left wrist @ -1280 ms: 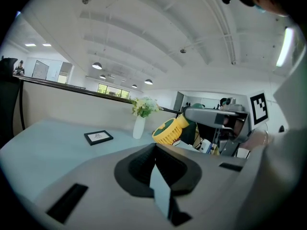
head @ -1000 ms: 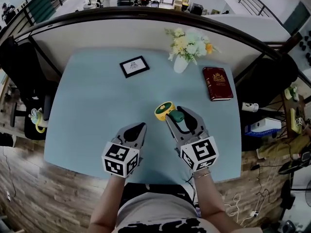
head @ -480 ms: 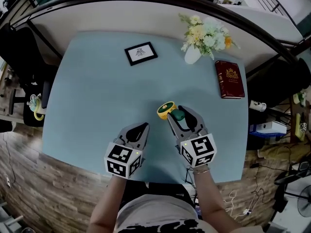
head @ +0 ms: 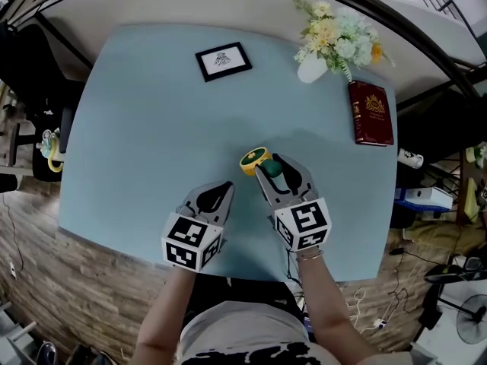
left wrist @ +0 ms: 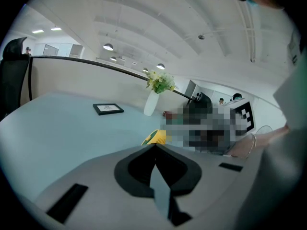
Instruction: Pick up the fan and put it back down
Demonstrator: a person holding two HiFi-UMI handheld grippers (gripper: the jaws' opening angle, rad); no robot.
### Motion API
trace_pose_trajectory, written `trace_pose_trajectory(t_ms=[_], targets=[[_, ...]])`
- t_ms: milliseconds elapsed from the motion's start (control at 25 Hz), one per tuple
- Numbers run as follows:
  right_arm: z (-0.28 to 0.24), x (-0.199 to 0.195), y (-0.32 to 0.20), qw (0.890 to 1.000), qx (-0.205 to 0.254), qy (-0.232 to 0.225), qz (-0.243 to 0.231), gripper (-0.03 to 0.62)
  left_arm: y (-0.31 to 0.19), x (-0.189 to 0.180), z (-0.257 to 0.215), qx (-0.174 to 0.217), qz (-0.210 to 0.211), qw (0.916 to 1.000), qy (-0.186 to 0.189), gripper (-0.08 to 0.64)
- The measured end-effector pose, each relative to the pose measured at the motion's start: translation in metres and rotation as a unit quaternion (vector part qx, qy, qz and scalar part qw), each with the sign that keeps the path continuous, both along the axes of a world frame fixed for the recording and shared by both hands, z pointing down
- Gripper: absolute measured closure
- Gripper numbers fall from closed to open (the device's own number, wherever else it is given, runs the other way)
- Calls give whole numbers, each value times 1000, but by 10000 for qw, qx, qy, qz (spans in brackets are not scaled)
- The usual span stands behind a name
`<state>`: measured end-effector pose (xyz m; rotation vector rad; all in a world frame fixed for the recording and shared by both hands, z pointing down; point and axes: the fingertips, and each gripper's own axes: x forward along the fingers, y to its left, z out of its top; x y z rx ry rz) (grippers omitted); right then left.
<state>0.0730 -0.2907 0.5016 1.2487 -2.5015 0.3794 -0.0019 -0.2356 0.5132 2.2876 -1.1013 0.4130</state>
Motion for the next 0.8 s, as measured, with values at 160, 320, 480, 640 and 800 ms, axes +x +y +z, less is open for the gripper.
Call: trace_pose_trajectory(t_ms=[160,320,480,640,800], targets=[[10,-3,-1,10000,-36,-2,-51,413,4,0,8,-97,12,9999,-44,549],[18,-7,2,9999,-94,-18,-139,413,4,-2,10,-127,-28,9999,-70,549],[21,-9,4,9997,-70,4,-242,413,3,-6,11,-144,-99,9998,-91,549],[27,-9,5,9995,-74,53,-296,413,5,-11,12,-178,-186,9996,-84,549],[44,-2,14,9991,-280,206,-262,413,8,-11,14,-202,-183,9996,-88,549]])
